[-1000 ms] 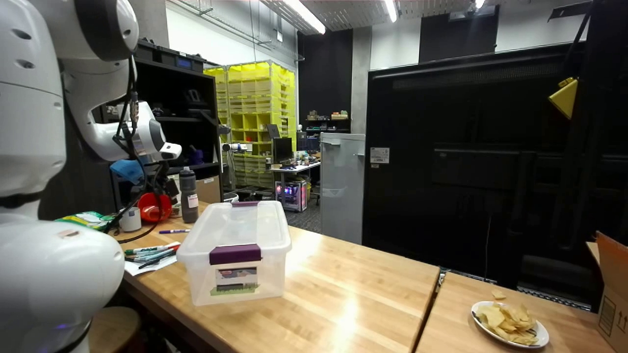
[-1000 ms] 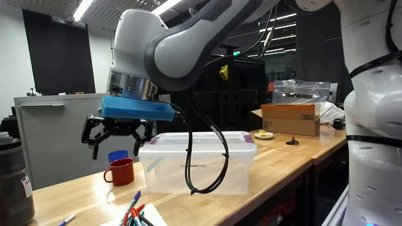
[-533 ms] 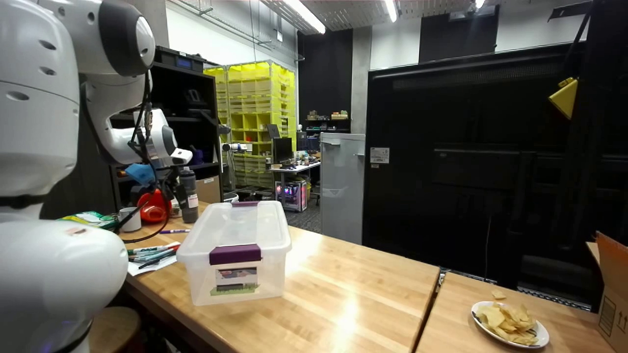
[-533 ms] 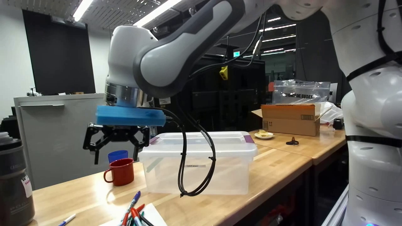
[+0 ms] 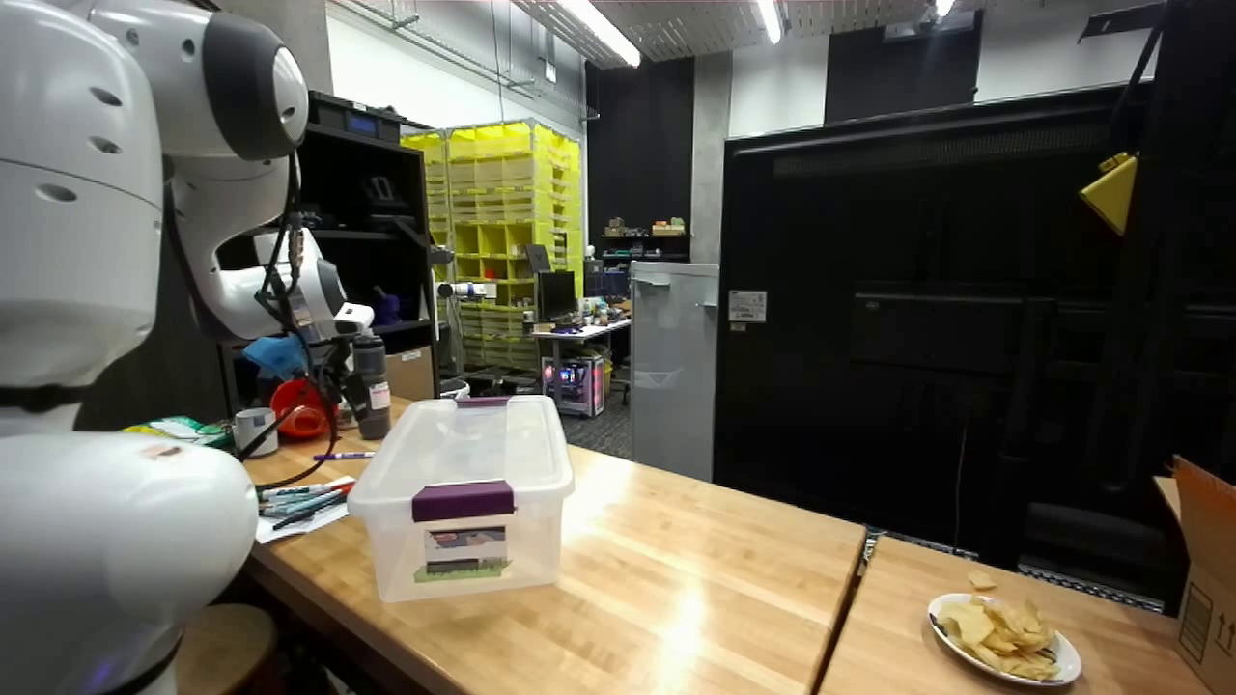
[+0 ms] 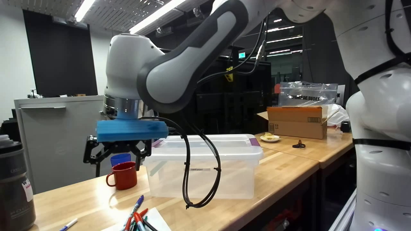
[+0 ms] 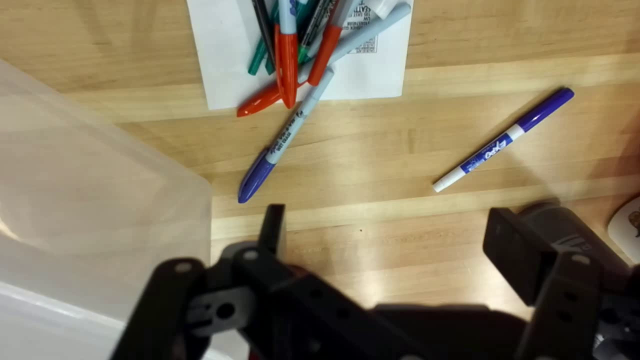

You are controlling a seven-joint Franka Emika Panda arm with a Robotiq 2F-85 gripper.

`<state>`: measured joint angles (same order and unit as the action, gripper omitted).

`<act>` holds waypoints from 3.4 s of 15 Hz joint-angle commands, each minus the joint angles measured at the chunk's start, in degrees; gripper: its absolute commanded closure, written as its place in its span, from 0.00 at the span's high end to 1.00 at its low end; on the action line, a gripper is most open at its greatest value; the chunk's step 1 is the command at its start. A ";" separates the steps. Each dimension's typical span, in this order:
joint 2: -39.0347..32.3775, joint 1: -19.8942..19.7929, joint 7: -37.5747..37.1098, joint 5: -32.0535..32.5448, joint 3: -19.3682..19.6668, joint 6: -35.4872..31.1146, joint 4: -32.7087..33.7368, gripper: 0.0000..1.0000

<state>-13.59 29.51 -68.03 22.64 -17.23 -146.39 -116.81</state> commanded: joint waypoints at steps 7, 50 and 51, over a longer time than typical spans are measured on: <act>-0.20 1.92 -7.21 2.81 2.83 -3.25 -3.82 1.00; -7.35 1.59 4.08 -18.04 2.30 -4.43 -4.03 1.00; -7.68 1.67 4.14 -18.02 2.41 -4.23 -3.65 1.00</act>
<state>-20.14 30.86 -64.88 5.32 -15.12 -152.34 -122.41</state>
